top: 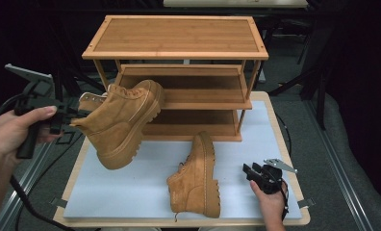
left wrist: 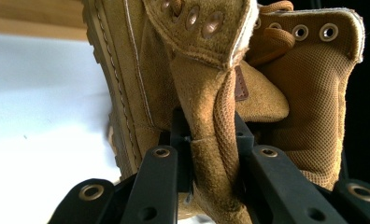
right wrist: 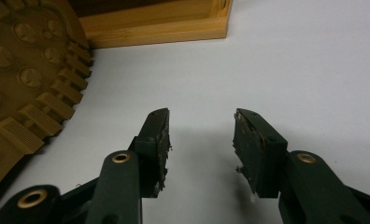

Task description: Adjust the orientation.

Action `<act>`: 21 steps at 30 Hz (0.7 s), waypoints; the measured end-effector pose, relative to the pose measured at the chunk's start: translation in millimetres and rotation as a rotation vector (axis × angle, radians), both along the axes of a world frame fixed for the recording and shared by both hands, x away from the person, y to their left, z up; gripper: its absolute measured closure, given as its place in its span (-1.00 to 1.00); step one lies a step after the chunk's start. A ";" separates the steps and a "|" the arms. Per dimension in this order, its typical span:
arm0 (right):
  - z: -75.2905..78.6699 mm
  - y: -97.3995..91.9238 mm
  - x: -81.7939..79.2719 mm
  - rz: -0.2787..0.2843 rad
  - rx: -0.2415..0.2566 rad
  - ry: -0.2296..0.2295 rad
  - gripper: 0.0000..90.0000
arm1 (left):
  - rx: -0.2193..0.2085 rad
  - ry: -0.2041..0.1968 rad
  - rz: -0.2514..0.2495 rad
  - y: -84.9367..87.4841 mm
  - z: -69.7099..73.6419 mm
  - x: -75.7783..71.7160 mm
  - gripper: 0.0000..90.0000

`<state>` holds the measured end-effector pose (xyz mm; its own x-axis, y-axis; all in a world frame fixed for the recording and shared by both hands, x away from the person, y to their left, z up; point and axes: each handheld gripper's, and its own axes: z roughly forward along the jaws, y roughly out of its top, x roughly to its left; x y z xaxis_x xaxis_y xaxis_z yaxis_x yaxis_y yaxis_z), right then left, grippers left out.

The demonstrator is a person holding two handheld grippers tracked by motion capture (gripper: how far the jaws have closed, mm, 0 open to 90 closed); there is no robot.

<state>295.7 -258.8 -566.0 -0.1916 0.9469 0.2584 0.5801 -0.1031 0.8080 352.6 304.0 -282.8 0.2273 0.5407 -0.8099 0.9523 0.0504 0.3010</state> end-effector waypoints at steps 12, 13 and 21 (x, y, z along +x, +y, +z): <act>1.1 -1.7 -0.6 0.003 -0.006 0.015 0.23 | 0.026 -0.038 0.138 -20.6 -10.0 39.4 0.74; 1.0 -1.8 -0.5 0.002 -0.004 0.014 0.23 | 0.030 -0.044 0.147 -22.3 -11.3 42.2 0.74; 0.2 -3.4 0.0 -0.003 0.008 -0.008 0.23 | 0.045 -0.068 0.200 -32.4 -15.9 59.3 0.74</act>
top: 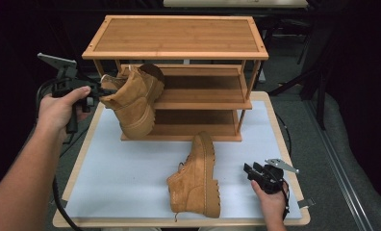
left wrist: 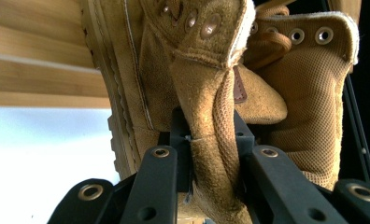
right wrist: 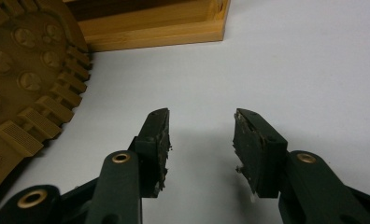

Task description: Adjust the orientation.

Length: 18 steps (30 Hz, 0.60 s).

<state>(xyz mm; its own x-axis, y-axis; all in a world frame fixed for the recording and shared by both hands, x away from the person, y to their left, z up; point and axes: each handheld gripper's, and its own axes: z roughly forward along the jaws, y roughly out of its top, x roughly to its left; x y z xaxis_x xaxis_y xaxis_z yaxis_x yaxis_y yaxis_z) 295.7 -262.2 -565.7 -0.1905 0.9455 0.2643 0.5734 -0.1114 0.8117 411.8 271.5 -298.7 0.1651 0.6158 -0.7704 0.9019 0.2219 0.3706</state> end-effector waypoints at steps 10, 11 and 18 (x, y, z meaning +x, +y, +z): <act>0.3 -1.8 -0.2 -0.001 0.005 0.000 0.23 | 0.041 -0.036 0.023 -16.2 -1.7 4.4 0.72; 0.3 -1.6 -0.1 0.000 0.006 0.000 0.23 | 0.048 -0.042 0.018 -18.0 -2.5 4.2 0.72; 0.2 0.7 0.1 0.006 0.006 -0.003 0.23 | 0.114 -0.076 0.022 -43.2 -3.7 2.3 0.70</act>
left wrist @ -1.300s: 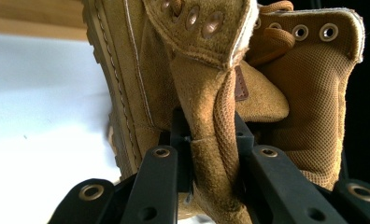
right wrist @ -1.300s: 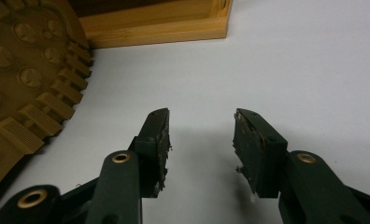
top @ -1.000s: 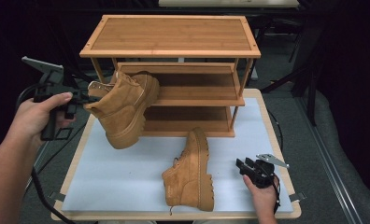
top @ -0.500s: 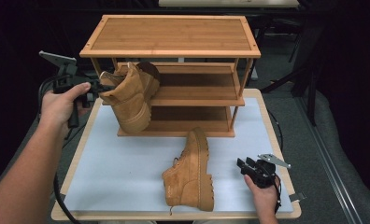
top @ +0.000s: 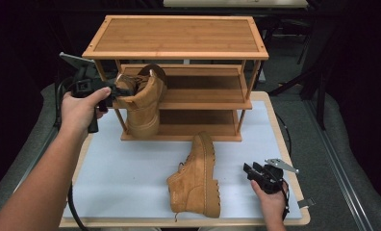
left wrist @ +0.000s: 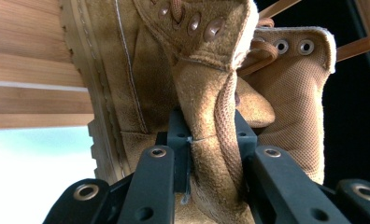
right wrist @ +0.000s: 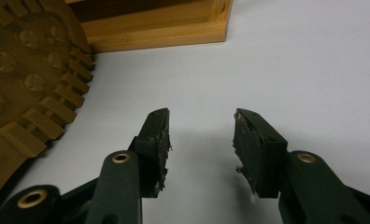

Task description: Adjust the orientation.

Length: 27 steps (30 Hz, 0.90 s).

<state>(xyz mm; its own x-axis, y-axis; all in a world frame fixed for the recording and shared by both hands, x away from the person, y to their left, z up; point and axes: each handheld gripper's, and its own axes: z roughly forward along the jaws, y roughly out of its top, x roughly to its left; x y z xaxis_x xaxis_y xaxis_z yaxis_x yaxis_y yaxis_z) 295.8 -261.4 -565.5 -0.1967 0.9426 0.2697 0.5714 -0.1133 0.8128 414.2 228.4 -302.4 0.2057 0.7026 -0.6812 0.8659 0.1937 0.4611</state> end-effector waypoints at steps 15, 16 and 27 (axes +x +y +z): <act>-0.5 0.4 0.7 0.001 0.001 -0.001 0.23 | 0.061 -0.044 -0.021 -20.7 -8.6 -2.2 0.67; -0.4 0.6 0.7 0.000 0.002 0.004 0.23 | 0.072 -0.048 -0.021 -21.8 -8.3 -3.4 0.65; -0.4 2.6 0.8 0.003 -0.013 0.005 0.22 | 0.179 -0.127 -0.032 -27.1 2.8 -10.9 0.16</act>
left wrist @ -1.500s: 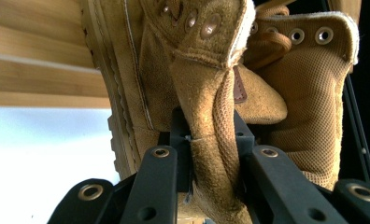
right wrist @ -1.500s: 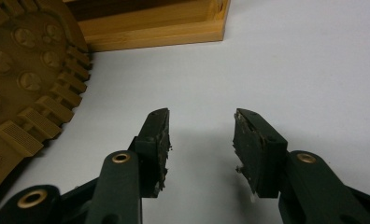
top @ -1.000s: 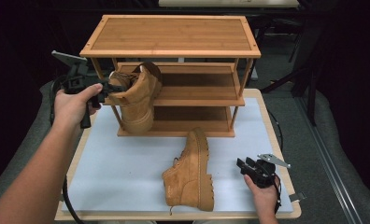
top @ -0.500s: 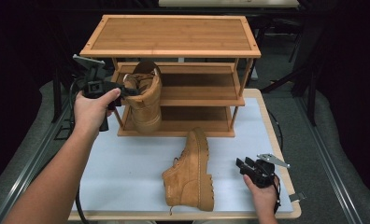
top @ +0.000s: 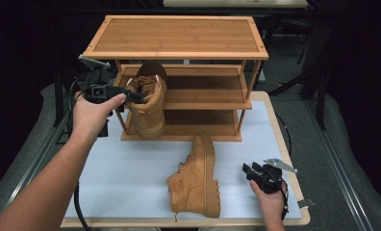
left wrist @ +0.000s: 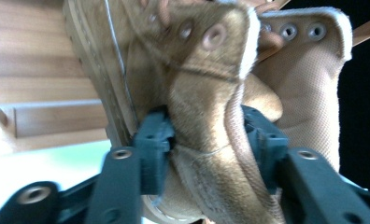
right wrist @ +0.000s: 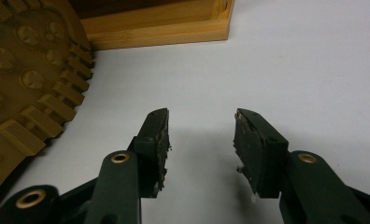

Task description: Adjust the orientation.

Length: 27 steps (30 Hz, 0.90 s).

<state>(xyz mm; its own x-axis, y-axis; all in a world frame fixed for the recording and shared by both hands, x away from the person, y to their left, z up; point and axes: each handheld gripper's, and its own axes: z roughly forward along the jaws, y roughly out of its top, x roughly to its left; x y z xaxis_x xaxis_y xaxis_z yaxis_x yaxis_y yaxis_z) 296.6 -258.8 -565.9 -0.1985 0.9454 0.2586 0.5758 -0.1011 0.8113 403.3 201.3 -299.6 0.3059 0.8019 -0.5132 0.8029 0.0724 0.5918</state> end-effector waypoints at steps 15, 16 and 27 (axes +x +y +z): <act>10.0 2.2 -3.8 0.038 -0.001 0.026 0.31 | 0.004 -0.042 -0.080 25.5 25.6 -37.0 0.16; 10.2 3.5 -3.4 0.040 0.012 0.010 0.34 | 0.011 -0.041 -0.083 28.2 23.3 -39.5 0.16; 15.6 11.4 -5.2 0.072 -0.023 0.040 0.36 | 0.179 -0.129 -0.067 50.4 -24.9 -63.5 0.17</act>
